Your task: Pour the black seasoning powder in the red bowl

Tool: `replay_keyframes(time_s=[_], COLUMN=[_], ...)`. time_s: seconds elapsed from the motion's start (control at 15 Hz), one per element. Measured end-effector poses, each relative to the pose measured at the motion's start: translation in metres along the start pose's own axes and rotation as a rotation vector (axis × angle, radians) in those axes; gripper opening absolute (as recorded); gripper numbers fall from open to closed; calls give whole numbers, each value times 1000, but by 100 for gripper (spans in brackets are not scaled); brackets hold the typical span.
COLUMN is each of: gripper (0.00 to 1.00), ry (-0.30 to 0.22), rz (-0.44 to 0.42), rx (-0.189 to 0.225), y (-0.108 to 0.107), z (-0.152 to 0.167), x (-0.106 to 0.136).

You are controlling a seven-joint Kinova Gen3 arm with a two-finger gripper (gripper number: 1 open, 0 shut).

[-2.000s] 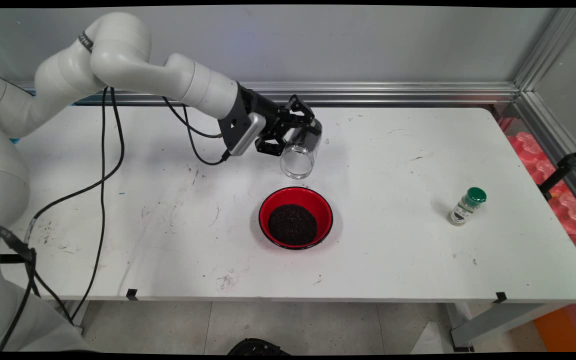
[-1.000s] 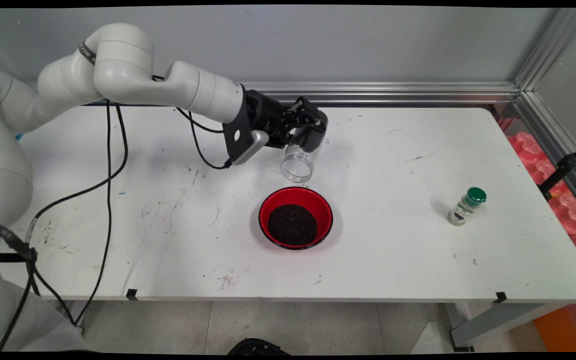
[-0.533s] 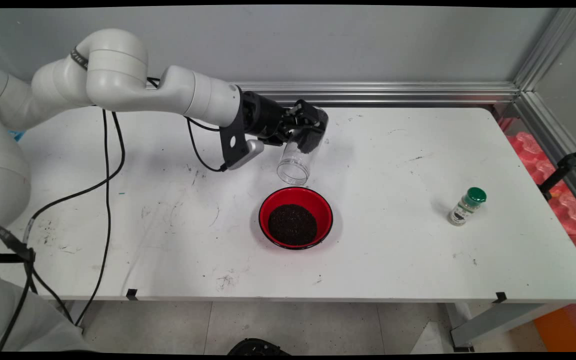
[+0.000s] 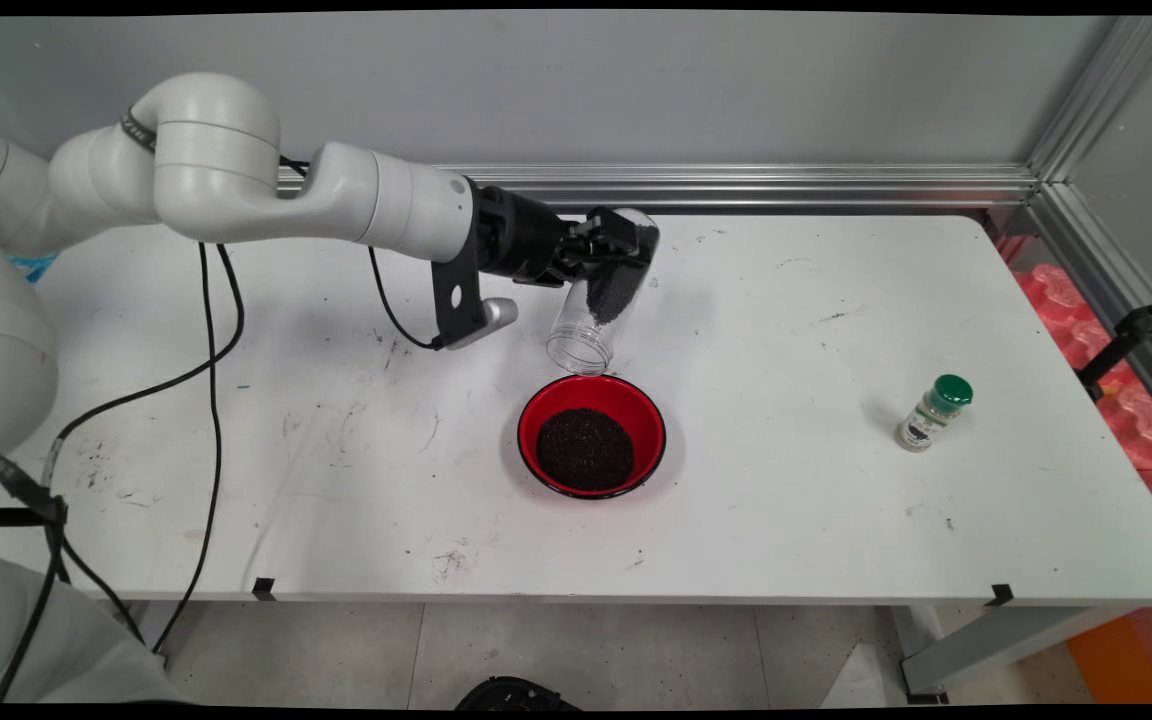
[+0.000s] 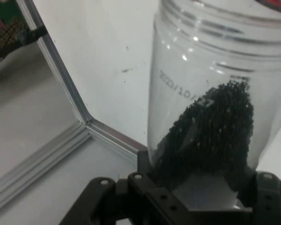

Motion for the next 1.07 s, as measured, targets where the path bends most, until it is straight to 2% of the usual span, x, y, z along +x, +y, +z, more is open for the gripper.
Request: replay_keyframes(time_s=[1.07], gripper=[0], ry=[-62], rz=[162], rx=[48], y=[-7], z=[-7], x=[14])
